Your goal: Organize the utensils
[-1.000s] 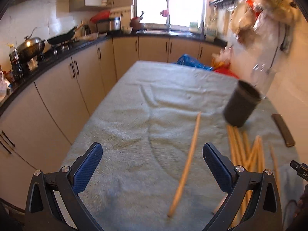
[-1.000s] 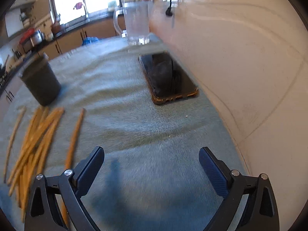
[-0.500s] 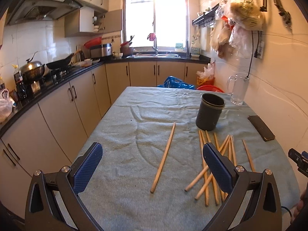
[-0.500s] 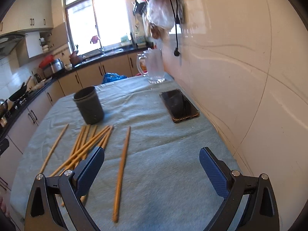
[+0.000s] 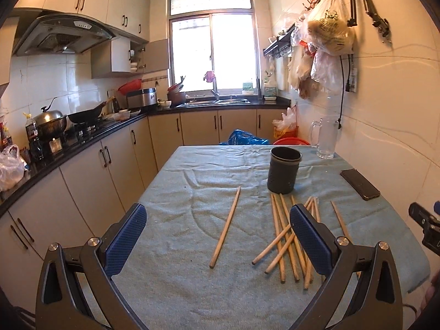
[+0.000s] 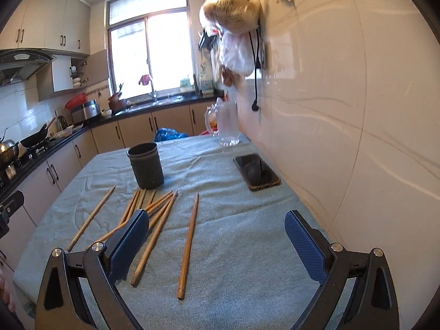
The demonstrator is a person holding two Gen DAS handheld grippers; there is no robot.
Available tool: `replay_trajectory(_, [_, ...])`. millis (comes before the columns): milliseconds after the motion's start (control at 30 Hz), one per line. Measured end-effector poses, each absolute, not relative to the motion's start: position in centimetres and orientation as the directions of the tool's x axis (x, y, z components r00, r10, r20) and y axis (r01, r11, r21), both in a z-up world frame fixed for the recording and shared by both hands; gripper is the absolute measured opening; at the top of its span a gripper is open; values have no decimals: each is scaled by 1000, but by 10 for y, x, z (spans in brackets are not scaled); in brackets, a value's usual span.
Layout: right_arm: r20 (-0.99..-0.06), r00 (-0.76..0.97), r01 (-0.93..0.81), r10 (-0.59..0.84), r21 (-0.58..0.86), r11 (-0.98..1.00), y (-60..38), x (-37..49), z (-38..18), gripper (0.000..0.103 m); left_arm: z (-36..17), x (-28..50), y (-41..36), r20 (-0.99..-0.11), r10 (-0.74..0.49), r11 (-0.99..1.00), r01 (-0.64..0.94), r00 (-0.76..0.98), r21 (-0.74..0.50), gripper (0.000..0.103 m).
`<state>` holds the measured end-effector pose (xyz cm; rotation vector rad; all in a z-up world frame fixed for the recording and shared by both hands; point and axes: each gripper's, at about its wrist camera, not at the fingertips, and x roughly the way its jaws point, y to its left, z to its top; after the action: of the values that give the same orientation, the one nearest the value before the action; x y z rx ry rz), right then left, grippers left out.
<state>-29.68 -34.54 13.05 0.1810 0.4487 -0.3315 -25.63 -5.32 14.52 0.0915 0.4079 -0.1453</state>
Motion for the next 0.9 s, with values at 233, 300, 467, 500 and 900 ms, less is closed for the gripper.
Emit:
replay_trajectory(233, [-342, 869, 407, -358, 84, 909, -339, -319, 137, 103, 143, -270, -59, -393, -137, 980, 182, 909, 79, 103])
replay_trajectory(300, [-303, 867, 436, -395, 77, 897, -338, -324, 139, 103, 142, -273, -61, -386, -138, 979, 185, 912, 86, 103])
replay_trajectory(467, [-275, 862, 463, -425, 87, 882, -340, -333, 140, 103, 138, -278, -68, -384, -135, 975, 191, 914, 112, 103])
replay_trajectory(500, [-271, 865, 459, -422, 92, 884, -340, -334, 140, 103, 137, -279, -69, -389, -140, 974, 198, 910, 111, 103])
replay_trajectory(900, [-349, 868, 404, -354, 81, 911, -336, -320, 130, 103, 126, -265, -65, -456, -165, 974, 219, 875, 67, 103])
